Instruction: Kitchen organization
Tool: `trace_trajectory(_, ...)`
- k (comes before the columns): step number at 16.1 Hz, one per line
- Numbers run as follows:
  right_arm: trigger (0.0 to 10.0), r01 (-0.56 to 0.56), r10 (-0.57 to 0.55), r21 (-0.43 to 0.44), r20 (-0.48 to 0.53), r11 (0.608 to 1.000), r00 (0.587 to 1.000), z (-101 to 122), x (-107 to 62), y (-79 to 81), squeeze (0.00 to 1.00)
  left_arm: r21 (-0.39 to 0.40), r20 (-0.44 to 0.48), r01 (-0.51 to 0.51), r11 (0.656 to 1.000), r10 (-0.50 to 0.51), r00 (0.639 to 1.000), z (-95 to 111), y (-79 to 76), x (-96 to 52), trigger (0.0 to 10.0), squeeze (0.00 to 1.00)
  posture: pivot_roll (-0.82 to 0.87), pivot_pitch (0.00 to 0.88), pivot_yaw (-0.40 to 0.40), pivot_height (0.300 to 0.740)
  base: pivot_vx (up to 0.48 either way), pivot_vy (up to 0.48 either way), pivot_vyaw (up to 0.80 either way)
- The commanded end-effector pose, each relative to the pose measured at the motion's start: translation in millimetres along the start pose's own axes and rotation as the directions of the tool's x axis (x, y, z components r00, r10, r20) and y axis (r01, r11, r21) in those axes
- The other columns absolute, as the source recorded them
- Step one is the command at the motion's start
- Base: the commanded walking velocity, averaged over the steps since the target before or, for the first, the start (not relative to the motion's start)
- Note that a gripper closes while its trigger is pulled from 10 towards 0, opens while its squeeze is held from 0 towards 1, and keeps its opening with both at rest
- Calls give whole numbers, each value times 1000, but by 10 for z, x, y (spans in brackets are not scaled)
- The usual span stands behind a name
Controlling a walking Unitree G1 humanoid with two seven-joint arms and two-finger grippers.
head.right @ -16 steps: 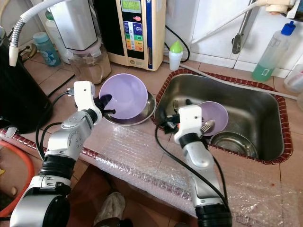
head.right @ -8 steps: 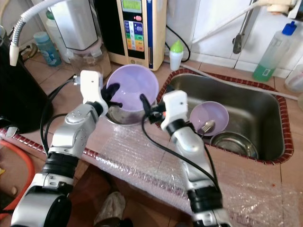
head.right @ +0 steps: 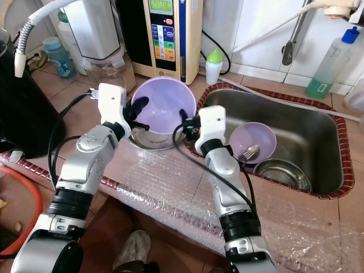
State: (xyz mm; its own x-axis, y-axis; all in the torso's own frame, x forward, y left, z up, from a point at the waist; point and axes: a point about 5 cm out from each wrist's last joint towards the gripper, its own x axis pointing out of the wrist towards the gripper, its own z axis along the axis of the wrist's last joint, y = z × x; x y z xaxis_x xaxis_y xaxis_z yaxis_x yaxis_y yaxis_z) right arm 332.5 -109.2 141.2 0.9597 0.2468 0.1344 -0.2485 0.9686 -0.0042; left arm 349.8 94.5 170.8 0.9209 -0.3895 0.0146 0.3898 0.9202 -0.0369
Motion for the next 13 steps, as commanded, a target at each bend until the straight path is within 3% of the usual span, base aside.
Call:
trace_trajectory(1,0,19,-19,25,5,999,1000,36,45,-7,0,31,26,16,999,-17,1000,54,-13,-7,0,0,-80,0,67,740,0,0,0)
trace_trajectory(6,0,79,-73,119,-51,990,996,-53,42,-117,0,-1,47,71,997,-71,996,58,-122,16,0,0,-95,0,62,740,0,0,0)
trace_trajectory(11,0,119,-110,168,-62,979,992,-55,39,-185,0,-5,39,72,997,-72,997,10,-134,27,0,0,-106,0,60,740,0,0,0)
trace_trajectory(12,0,130,-120,181,-68,975,990,-66,27,-200,0,0,33,66,998,-66,997,-14,-122,20,471,0,-107,0,58,740,0,0,0)
trace_trajectory(13,0,137,-126,184,-71,973,990,-71,22,-213,0,5,24,61,998,-61,998,-36,-110,13,4392,0,-108,0,58,740,0,0,0)
